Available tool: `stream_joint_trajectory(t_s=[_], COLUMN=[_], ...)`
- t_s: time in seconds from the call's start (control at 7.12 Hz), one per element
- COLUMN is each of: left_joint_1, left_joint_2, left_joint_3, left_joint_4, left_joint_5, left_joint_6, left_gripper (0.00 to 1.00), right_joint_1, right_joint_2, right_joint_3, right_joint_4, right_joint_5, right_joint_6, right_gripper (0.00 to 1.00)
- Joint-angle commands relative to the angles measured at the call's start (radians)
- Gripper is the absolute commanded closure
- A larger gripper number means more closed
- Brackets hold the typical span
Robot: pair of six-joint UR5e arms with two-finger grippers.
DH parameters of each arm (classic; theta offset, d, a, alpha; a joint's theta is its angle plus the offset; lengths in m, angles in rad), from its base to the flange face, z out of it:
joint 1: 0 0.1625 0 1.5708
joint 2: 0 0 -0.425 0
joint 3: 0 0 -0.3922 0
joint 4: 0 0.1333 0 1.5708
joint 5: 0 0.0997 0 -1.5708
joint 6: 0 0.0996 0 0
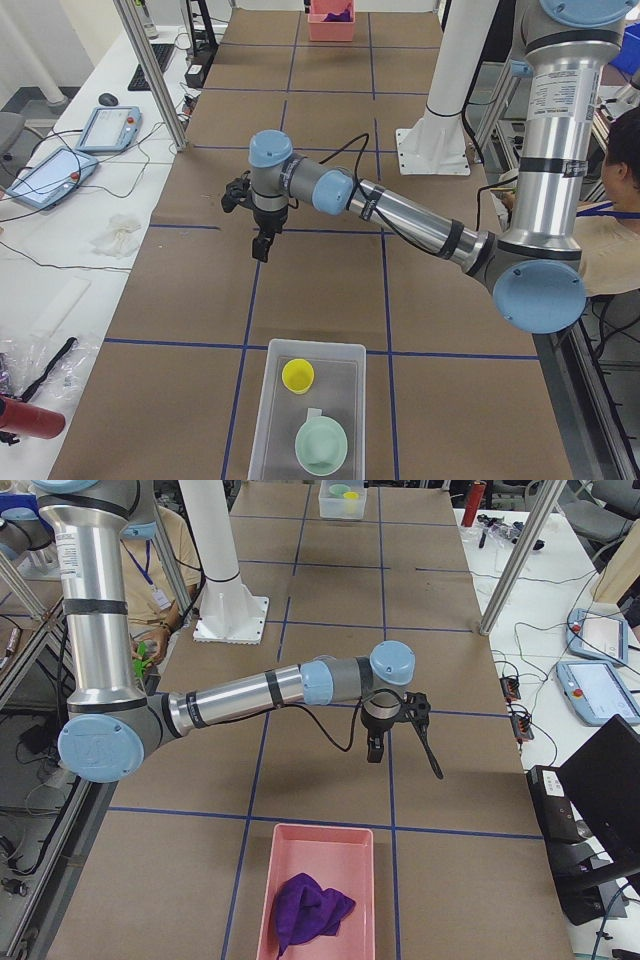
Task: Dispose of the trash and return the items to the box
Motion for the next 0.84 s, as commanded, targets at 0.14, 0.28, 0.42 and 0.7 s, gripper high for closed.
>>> stream_joint_trajectory(t_s=[0.14,0.28,0.42,0.7], left_joint_1=[-0.030,-0.055,-0.072,-0.110], left_joint_2=[0.037,0.040,0.030,-0.018], left_joint_3=[0.045,0.047,0.039,0.091], left_joint_4=[0.004,-0.002,-0.008,-0.016], left_joint_5=[-0.007,-0.030,-0.030,-0.038], left_joint_6=[0.094,0.097,0.094,0.097], left_gripper=[0.01,0.00,0.00,0.00], right_joint_1=[-0.002,0.012,0.033,0.043], right_joint_2=[0.004,0.002,0.001,0.004], right_joint_3=[-0.054,-0.071,-0.079,-0.091], right_joint_4=[0.001,0.003,0.003,0.015], right_joint_5=[-0.015,-0.015,-0.012,-0.015], right_joint_6=[-0.140,-0.176,-0.215,-0.216], right_gripper=[0.00,0.00,0.00,0.00])
